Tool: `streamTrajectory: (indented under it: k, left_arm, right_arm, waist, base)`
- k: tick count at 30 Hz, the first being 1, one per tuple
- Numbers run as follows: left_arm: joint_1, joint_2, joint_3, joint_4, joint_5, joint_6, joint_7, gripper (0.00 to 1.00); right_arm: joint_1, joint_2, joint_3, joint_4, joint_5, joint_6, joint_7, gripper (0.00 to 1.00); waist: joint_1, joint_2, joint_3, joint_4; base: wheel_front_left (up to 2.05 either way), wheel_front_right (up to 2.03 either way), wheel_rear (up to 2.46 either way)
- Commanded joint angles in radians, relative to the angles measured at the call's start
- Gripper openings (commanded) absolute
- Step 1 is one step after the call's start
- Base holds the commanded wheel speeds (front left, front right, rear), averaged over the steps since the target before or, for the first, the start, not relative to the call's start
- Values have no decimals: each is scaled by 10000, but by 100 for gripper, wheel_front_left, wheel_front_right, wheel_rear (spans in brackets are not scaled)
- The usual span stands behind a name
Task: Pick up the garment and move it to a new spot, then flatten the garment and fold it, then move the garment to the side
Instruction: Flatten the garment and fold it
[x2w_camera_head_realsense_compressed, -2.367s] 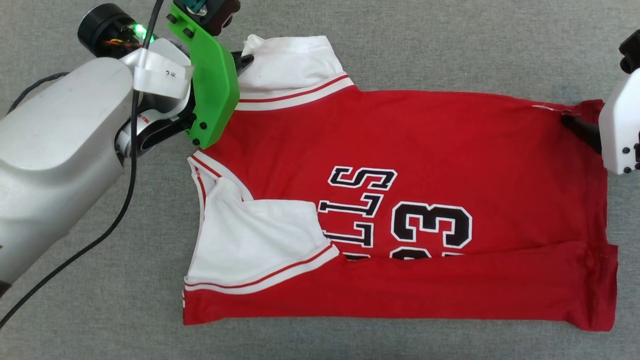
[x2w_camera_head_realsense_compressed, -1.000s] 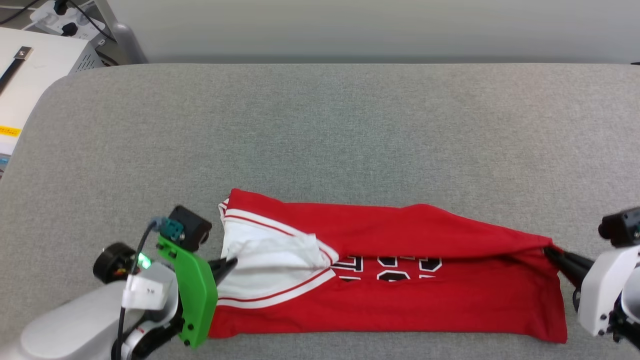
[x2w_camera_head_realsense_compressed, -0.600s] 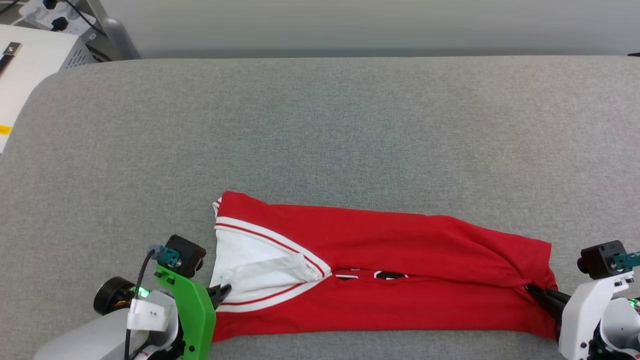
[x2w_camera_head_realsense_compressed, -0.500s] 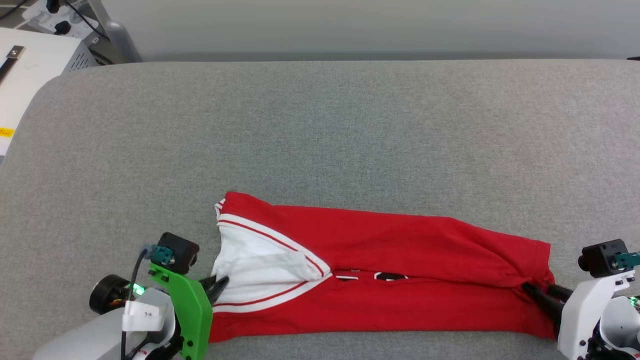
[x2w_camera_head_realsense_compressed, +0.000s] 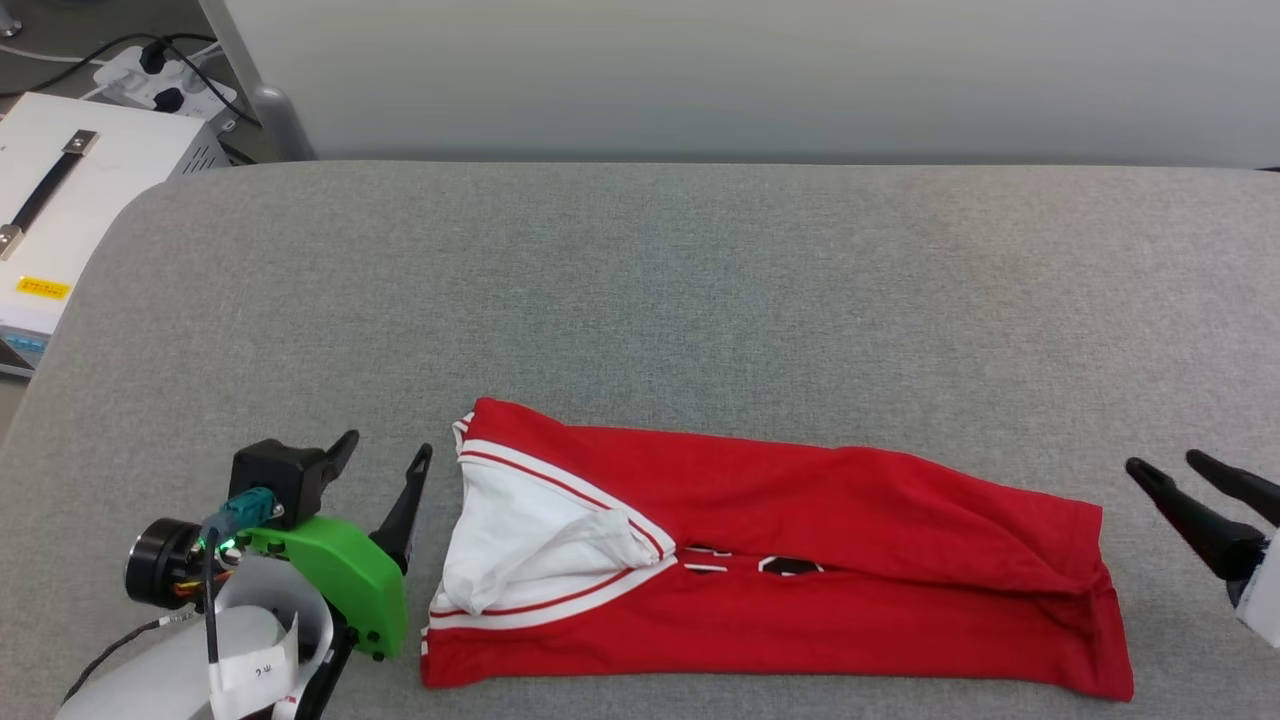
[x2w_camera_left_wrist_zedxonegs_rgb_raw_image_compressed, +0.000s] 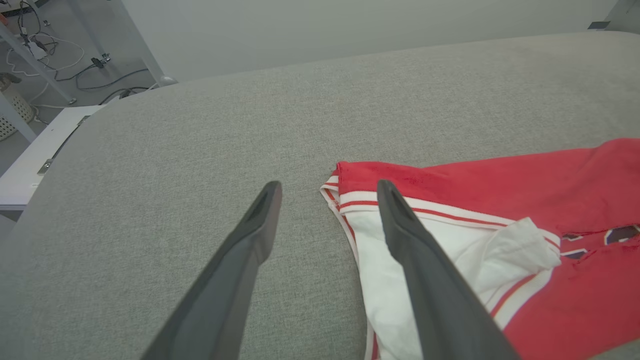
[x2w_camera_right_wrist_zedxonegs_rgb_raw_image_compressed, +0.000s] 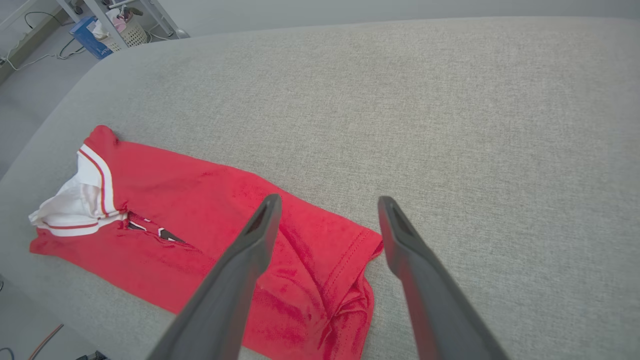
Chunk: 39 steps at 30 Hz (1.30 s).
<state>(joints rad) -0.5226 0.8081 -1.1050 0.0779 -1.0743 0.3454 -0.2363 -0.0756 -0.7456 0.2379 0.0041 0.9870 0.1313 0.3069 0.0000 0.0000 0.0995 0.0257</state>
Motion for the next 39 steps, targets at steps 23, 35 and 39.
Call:
streamTrajectory:
  k: [23,35,39]
  left_arm:
    - [3318,-3174,5834,-354,5548,621,-253,100]
    - [4470,-5478,7907,-22,8151,-1110,-254,100]
    - [4636,-5808,8330,51,8496,-1472,-254,100]
  right_arm:
    - [-140,1369,-54,2562,602,-6,2771,100]
    - [-723,1645,1159,3427,544,-6,1735,0]
    - [-745,1276,1073,3654,689,-6,1461,0]
  waist:
    - [0,0,736,664]
    - [0,0,628,590]
    - [0,0,486,535]
  base:
    - [0,0,0]
    - [0,0,0]
    - [0,0,0]
